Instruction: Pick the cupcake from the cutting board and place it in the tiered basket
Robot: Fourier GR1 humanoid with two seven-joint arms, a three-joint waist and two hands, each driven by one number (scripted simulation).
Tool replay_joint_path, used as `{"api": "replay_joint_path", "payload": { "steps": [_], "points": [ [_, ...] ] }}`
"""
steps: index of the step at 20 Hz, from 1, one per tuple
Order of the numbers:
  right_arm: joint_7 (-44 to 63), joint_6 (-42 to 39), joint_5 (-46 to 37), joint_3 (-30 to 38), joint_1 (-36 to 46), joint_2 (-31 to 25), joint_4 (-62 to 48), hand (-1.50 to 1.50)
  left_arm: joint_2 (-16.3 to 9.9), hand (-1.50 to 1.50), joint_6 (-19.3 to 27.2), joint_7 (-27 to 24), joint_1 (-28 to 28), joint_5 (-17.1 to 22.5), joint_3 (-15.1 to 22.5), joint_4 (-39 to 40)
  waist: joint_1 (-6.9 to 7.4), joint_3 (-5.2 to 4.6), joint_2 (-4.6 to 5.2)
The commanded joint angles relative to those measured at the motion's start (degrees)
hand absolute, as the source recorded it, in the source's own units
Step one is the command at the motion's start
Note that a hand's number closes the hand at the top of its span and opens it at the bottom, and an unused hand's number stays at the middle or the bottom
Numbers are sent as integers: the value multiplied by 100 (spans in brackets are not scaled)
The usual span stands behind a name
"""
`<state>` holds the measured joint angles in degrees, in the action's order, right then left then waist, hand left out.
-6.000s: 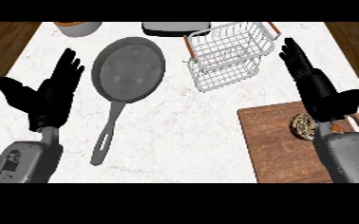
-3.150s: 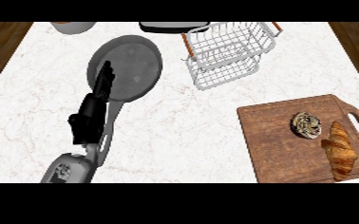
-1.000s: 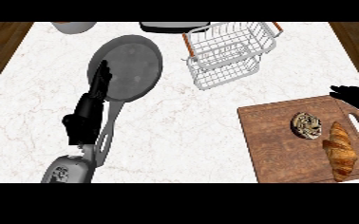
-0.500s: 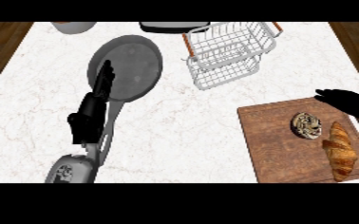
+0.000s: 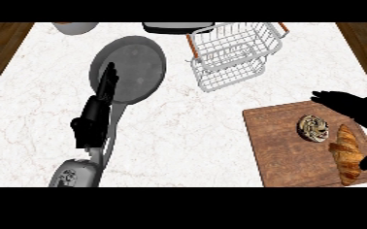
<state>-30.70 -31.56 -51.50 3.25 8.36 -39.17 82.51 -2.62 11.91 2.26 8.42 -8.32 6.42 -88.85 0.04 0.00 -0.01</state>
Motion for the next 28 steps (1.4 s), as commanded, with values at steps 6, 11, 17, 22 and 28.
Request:
{"api": "replay_joint_path", "payload": {
  "steps": [6, 11, 17, 22, 28],
  "points": [
    [-173, -86, -243, -11, -154, 249, 58, -150, 54, 0, -19, 212, -336, -151, 39, -398, -9, 0, -6],
    [-348, 368, -529, -72, -8, 423, -678, -150, 99, 0, -29, 259, -123, -260, 13, -290, -5, 0, -1],
    [-488, 577, -813, -176, 459, 672, -1396, -150, 45, 0, -186, 247, -44, -127, -181, -237, 15, 1, 4],
    [-392, 691, -744, -110, 385, 935, -1489, -150, 252, 0, -70, 243, -86, -277, 50, -220, 13, 2, 3],
    [-328, 876, -593, 170, 510, 1156, -1407, 150, 215, 0, -74, -23, 125, -254, -207, 117, 0, 1, 4]
  ]
}}
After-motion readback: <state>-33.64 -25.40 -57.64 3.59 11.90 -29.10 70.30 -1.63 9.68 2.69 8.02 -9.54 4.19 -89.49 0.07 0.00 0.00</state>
